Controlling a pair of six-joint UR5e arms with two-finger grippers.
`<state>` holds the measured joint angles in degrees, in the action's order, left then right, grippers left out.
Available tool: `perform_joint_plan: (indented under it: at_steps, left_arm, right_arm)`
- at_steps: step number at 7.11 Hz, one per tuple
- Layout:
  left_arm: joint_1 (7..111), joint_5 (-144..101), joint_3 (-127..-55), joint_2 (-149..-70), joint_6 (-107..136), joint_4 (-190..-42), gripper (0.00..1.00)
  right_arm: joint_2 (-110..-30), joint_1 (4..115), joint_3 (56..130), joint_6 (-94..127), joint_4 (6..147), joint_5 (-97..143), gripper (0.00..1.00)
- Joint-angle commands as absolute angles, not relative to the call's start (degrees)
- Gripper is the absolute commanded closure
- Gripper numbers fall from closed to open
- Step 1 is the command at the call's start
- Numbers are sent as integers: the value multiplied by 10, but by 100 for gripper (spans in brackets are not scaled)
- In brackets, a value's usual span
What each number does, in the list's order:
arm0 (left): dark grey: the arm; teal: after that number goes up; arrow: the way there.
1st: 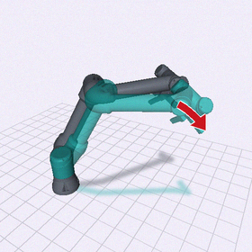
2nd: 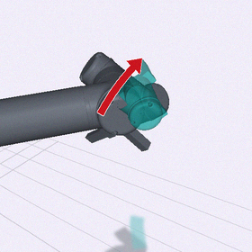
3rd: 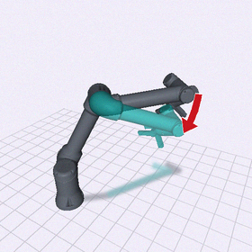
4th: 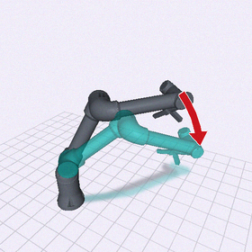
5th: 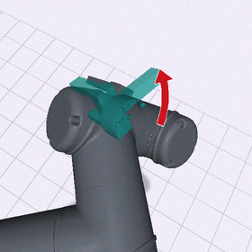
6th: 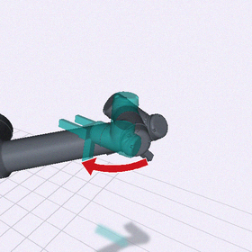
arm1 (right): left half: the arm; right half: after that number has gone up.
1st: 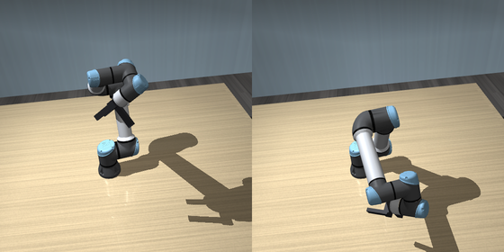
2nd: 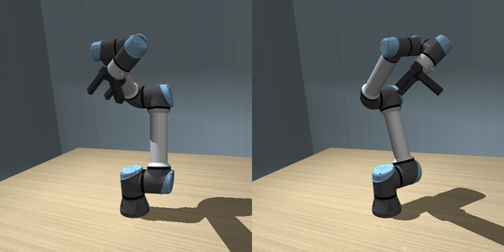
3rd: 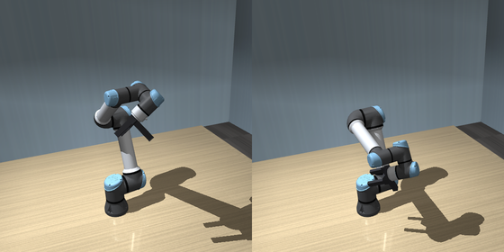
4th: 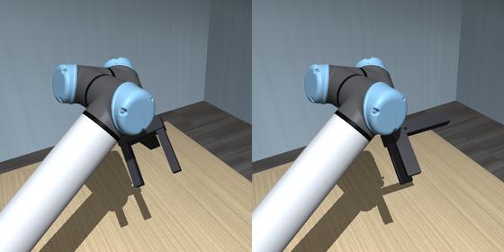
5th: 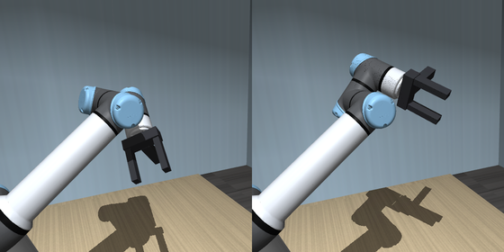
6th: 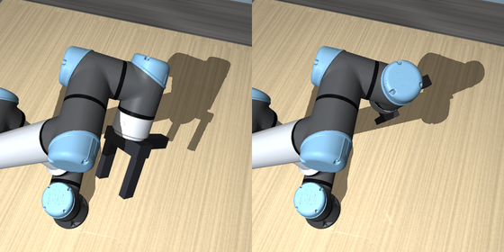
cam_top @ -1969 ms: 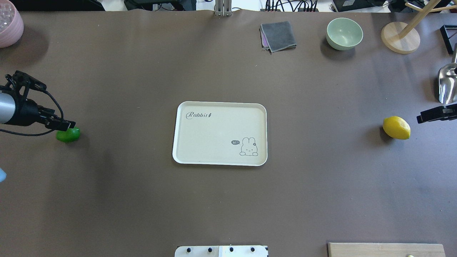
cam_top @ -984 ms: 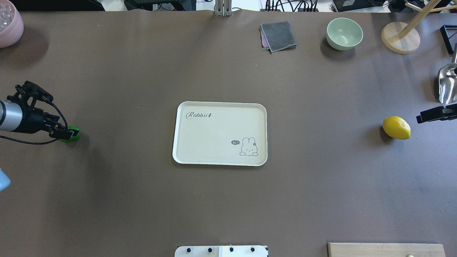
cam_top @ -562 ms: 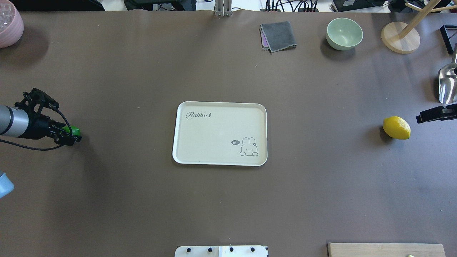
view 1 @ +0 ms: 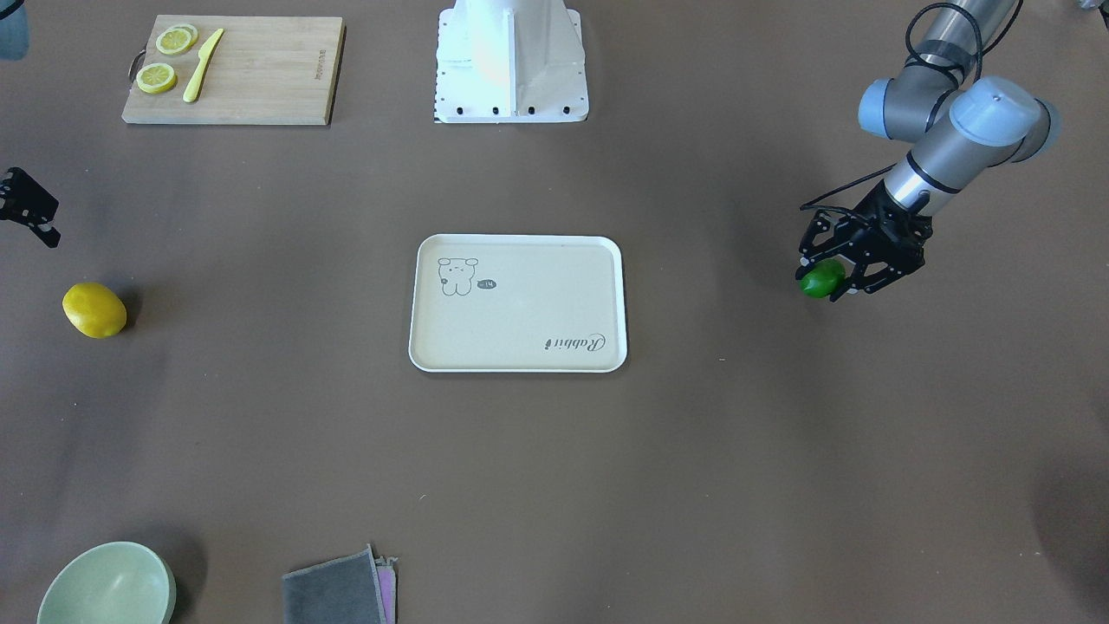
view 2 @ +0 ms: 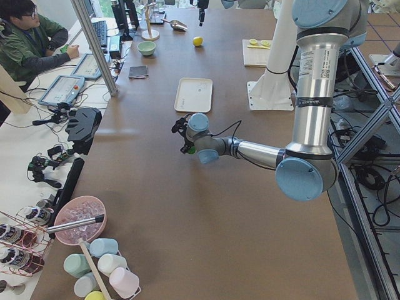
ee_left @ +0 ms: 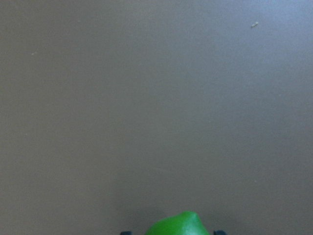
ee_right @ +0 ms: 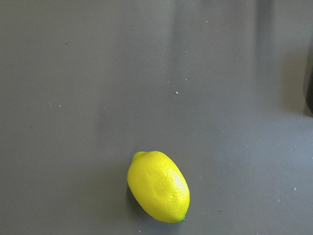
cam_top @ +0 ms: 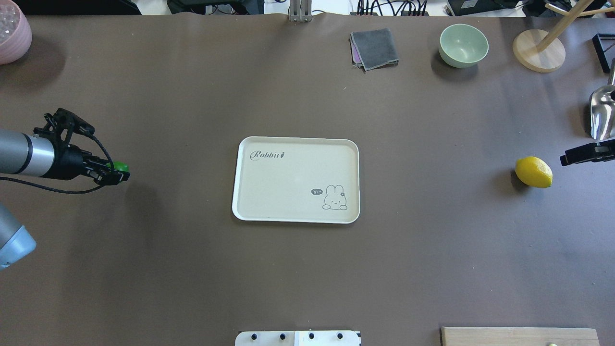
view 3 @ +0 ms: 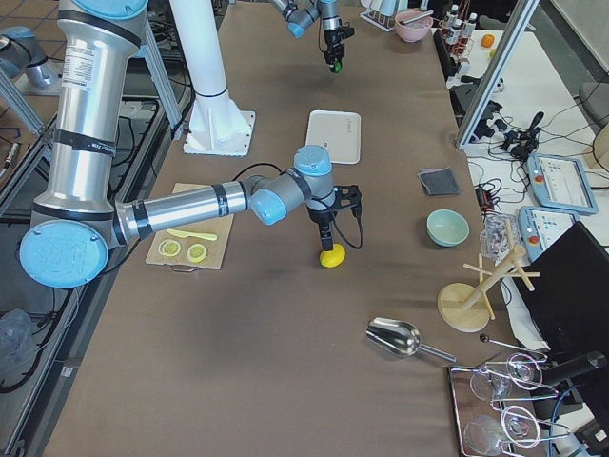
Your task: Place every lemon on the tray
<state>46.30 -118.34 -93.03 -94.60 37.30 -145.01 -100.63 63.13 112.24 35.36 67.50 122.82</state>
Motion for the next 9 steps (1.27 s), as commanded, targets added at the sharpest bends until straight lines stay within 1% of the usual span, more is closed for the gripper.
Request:
perform_joint_plan:
  at_steps: [1, 3, 4, 5, 6, 7, 8, 9]
  left_arm:
    - [418, -1162, -932, -1045, 516, -1446, 100]
    - [303, -1010, -927, -1123, 605, -1441, 100]
    - [276, -963, -905, -1158, 624, -1441, 100]
    - [271, -950, -887, -1167, 621, -1441, 83]
    - [274, -954, -885, -1161, 603, -1447, 3]
    - [282, -954, -901, -1160, 601, -1448, 2]
    - [308, -956, -950, -1152, 602, -1438, 2]
    - [350, -1022, -972, -1118, 601, -1436, 2]
  right_arm:
    - [-1006, 625, 1121, 352, 674, 1217, 0]
    - [-1006, 620, 1121, 353, 675, 1205, 0]
    - [-1006, 618, 1119, 352, 675, 1204, 0]
    - [-1006, 617, 1113, 349, 674, 1204, 0]
    - [-999, 614, 1108, 349, 674, 1204, 0]
    - [-995, 614, 1107, 348, 674, 1205, 0]
    - [-991, 614, 1106, 340, 674, 1206, 0]
    - [-989, 615, 1101, 297, 677, 1208, 0]
